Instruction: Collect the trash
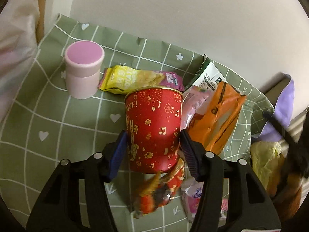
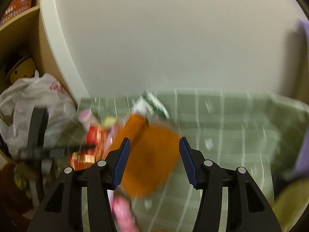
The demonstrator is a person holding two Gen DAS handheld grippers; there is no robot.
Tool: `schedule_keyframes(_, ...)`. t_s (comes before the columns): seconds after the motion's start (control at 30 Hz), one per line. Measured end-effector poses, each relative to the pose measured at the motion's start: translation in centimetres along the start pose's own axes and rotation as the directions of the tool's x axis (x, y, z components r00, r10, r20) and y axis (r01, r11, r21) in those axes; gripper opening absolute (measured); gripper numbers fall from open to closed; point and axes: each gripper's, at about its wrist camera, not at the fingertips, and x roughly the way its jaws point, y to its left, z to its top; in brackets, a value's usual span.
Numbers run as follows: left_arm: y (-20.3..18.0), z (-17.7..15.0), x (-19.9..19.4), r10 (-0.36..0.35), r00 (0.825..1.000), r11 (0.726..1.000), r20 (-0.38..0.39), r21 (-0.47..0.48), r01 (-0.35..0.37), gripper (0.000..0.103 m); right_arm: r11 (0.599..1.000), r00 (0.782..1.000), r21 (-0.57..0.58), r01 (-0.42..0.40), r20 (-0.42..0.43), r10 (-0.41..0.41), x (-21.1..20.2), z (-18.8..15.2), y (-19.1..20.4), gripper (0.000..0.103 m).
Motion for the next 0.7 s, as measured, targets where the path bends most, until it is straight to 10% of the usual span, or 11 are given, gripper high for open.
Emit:
schedule_keyframes(0.53, 1.2, -0.5, -4.3, 0.081, 0.993, 0.995, 0.090, 0.052, -0.086, 0.055, 0.939, 0.974, 0.330, -0.093, -0.166, 0.154, 12.3, 0.7, -3.3, 0.049)
schedule_keyframes(0.7, 1.3, -0.8, -4.1, 0.089, 0.993, 0.995, 0.081, 0.045, -0.093, 0.055, 0.934, 0.952, 0.295, -0.200, -0.168, 0.257, 11.0, -0.7, -1.8, 0.014)
